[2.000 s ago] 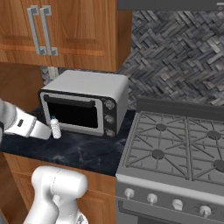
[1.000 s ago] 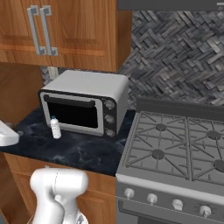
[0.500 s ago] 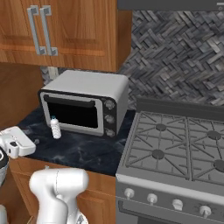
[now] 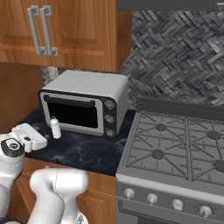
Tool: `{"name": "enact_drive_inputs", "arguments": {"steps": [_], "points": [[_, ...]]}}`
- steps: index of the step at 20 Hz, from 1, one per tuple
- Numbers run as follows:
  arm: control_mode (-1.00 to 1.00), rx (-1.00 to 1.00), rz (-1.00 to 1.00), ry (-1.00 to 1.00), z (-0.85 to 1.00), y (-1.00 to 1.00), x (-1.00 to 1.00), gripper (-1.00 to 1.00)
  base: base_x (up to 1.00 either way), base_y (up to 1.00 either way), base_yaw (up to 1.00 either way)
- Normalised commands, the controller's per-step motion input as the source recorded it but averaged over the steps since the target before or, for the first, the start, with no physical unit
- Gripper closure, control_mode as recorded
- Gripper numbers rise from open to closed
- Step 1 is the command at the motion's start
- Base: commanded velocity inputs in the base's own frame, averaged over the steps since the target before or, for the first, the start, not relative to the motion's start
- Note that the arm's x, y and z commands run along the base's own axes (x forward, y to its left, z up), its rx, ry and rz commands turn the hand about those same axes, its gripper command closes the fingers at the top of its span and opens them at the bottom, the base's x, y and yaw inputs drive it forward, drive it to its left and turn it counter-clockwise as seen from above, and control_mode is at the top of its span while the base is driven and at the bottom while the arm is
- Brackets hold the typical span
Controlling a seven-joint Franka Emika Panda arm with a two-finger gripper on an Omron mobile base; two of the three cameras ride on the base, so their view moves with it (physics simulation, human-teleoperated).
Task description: Take the bottled waters from the counter and place them in the freezer to freeze. Close the freezer door after placing the bottles.
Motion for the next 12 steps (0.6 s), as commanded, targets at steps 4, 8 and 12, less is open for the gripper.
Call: {"name": "enact_drive_inputs", "arguments": {"steps": [4, 8, 12], "points": [[-1.0, 0.0, 0.06, 0.0, -0.01, 0.0, 0.28, -1.0, 0.0, 0.0, 0.0], [-1.0, 0.0, 0.06, 0.0, -0.01, 0.0, 0.32, -1.0, 0.0, 0.0, 0.0], [-1.0, 0.0, 0.07, 0.0, -0.02, 0.0, 0.31, -1.0, 0.0, 0.0, 0.0]]}}
